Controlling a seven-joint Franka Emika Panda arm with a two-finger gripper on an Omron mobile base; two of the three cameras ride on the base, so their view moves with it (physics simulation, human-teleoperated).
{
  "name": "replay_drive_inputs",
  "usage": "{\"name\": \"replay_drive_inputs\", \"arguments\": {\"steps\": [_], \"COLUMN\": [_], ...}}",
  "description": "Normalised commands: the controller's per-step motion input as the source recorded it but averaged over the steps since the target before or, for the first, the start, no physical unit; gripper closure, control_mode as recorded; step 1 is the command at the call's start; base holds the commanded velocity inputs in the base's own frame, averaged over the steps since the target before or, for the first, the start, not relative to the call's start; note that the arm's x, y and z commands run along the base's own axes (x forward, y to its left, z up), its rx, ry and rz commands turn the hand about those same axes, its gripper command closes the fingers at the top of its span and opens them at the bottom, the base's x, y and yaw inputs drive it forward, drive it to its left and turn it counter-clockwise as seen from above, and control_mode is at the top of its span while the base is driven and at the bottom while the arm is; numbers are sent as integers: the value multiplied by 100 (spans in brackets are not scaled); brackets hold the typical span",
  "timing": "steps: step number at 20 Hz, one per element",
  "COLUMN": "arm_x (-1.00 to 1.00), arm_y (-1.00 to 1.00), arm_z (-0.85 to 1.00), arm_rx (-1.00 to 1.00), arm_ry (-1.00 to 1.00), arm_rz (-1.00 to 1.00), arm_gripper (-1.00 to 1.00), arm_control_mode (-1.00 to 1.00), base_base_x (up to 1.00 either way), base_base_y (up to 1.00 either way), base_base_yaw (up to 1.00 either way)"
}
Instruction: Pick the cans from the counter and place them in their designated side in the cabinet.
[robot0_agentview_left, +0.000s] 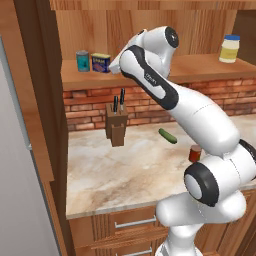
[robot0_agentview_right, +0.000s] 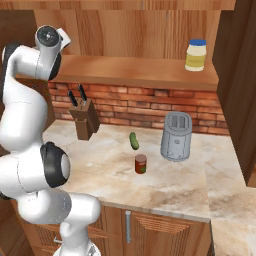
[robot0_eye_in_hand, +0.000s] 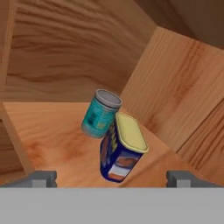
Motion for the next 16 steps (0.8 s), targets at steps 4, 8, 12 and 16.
{"name": "replay_drive_inputs", "arguments": {"steps": [4, 8, 12, 16], "arm_x": [-76, -75, -58, -55], "arm_y": [-27, -31, -21, -18], "arm_z": [8, 3, 0, -2], "arm_rx": [0, 4, 15, 12], "arm_ry": [0, 0, 3, 5], "arm_rz": [-2, -6, -4, -5], "arm_gripper": [-100, -100, -100, -100], "arm_control_mode": [-100, -100, -100, -100], "base_base_x": [0, 0, 0, 0], "base_base_y": [0, 0, 0, 0], "base_base_yaw": [0, 0, 0, 0]}}
